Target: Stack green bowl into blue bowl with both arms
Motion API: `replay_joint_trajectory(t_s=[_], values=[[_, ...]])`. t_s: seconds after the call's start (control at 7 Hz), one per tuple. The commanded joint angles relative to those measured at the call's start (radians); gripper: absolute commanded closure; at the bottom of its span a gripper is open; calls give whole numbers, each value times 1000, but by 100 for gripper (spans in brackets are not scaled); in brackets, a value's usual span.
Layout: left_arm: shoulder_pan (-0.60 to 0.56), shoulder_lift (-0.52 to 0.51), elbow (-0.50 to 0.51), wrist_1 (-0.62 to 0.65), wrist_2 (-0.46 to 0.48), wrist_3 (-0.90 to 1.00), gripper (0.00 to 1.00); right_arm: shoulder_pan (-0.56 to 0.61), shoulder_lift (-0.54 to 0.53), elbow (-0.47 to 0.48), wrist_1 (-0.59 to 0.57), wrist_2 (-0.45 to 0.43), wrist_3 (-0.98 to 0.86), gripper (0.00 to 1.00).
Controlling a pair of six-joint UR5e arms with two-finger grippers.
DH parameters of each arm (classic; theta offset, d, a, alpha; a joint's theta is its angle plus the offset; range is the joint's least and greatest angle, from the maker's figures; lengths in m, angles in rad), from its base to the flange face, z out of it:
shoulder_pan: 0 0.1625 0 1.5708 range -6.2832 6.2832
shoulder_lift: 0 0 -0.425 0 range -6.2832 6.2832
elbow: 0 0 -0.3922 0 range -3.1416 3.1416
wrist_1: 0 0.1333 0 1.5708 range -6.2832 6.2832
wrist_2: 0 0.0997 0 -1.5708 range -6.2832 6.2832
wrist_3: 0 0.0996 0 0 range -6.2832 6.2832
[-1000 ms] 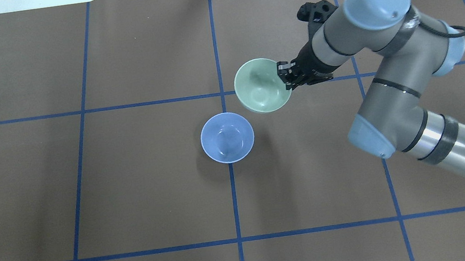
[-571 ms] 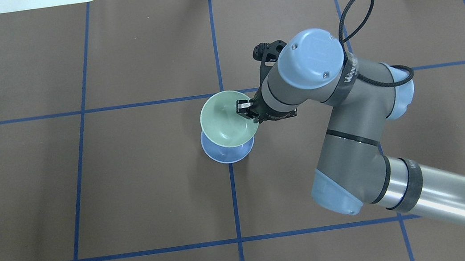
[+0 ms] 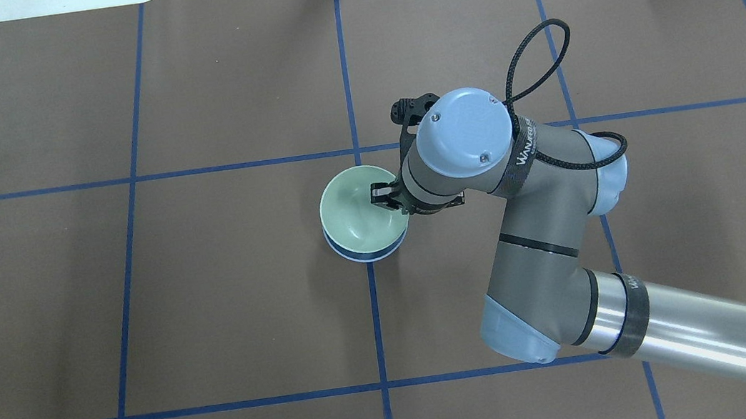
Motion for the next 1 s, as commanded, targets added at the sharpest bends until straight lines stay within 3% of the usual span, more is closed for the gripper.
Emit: replay_joint_trajectory(t_s=[0.0,0.86], values=[[0,0,1,-1,0,0,0,-4,1,-15,4,4,-3,100],[0,0,2,-1,0,0,0,-11,0,-56,72,5,-3,100]])
